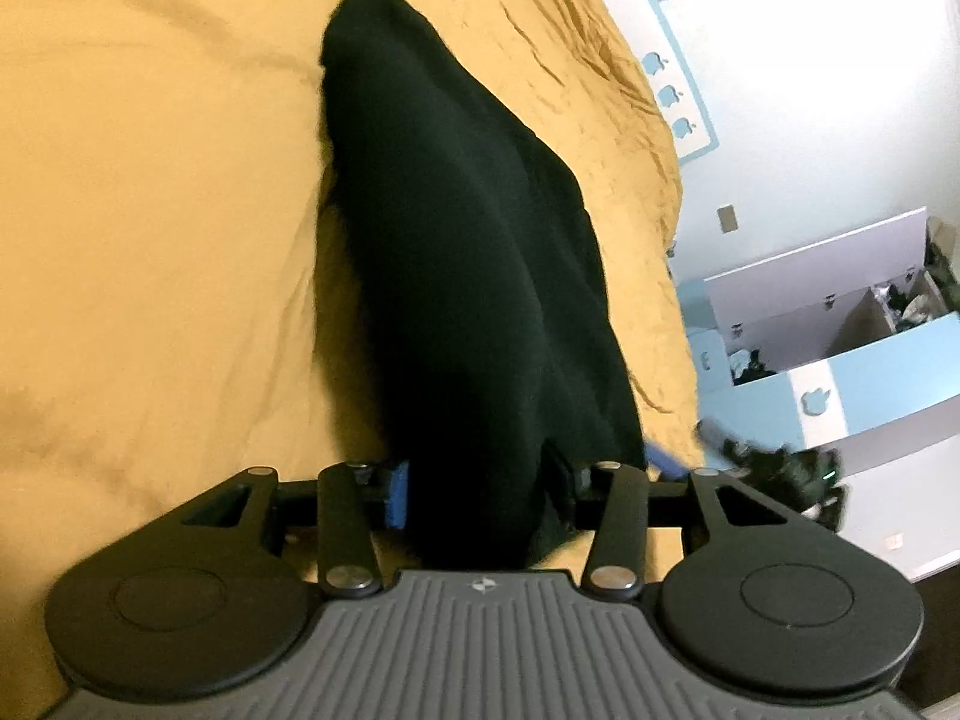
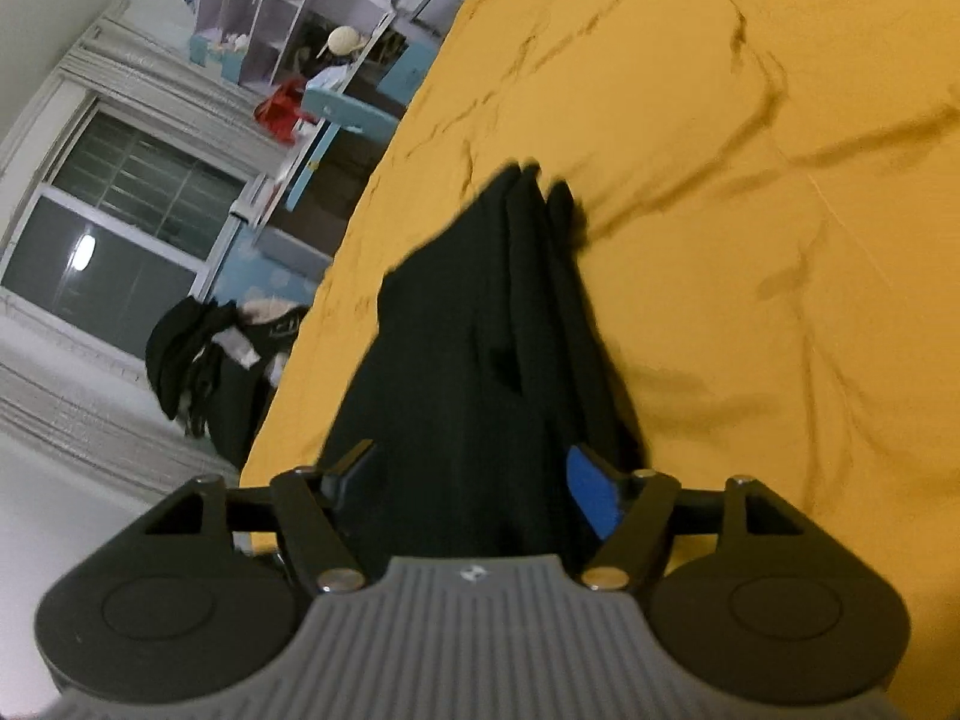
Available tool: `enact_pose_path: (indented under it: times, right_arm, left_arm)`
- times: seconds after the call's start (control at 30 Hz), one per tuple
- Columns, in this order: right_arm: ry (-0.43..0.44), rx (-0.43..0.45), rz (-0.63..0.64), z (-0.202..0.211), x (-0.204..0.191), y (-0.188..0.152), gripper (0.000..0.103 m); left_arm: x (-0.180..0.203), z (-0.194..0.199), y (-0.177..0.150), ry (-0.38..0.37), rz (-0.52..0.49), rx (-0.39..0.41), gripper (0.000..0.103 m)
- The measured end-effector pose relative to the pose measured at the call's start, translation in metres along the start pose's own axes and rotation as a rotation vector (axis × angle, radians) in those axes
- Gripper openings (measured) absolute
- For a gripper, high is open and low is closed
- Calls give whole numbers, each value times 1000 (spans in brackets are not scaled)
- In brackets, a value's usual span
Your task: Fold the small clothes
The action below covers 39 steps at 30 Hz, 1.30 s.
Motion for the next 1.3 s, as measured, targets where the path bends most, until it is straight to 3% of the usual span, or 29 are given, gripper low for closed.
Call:
enact_pose_path:
  times: [0.2, 0.37, 0.47, 0.6, 0.63, 0.73, 0.83, 0.87, 0.9, 0.93, 1.0, 1.17, 1.3]
  right_arm:
    - [28, -33, -69, -14, 34, -29, 67]
    - [77, -28, -120, -36, 49, -27, 71]
    - [59, -12, -119, -35, 47, -24, 71]
    - [-61, 30, -71, -13, 44, -22, 72]
    - [-53, 16, -69, -13, 48, -22, 72]
    - [87, -79, -102, -24, 56, -25, 74]
    - [63, -86, -81, -38, 50, -25, 76]
    - [54, -82, -80, -42, 49, -24, 72]
    - [39, -68, -83, -44, 47, -24, 55]
    - [17, -63, -86, -45, 44, -23, 42]
    - [-25, -75, -88, -43, 39, -22, 21]
    - [-23, -42, -52, -16, 7, -35, 13]
    - [-107, -77, -18, -25, 8, -58, 18]
  left_arm:
    - [-6, -10, -6, -3, 49, -16, 56]
    - [-22, -29, 12, -51, 159, -41, 56]
    - [-27, -30, 18, -72, 206, -62, 56]
    - [-29, -28, 15, -80, 157, -60, 55]
    - [-28, -30, 14, -66, 145, -56, 55]
    - [-18, -35, 14, -15, 119, -49, 55]
    - [-12, -42, 18, 14, 106, -50, 56]
    - [-10, -42, 18, 22, 107, -52, 50]
    - [-8, -42, 18, 27, 108, -51, 45]
    - [-4, -41, 19, 48, 102, -50, 31]
    - [7, -35, 21, 62, 62, -51, 22]
    - [28, -10, 13, 129, -57, -62, 19]
    - [-5, -19, -2, 119, 7, -113, 22]
Point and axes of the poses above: each gripper's, at about its wrist camera, not at the fingertips, and z roughly against the way its jaws point, x to its right, y to its top, the point moved 2 cm from there along -z, roughly the way its jaws point, and after that the axes turned 10 degrees about -x, right-handed, at the moved point
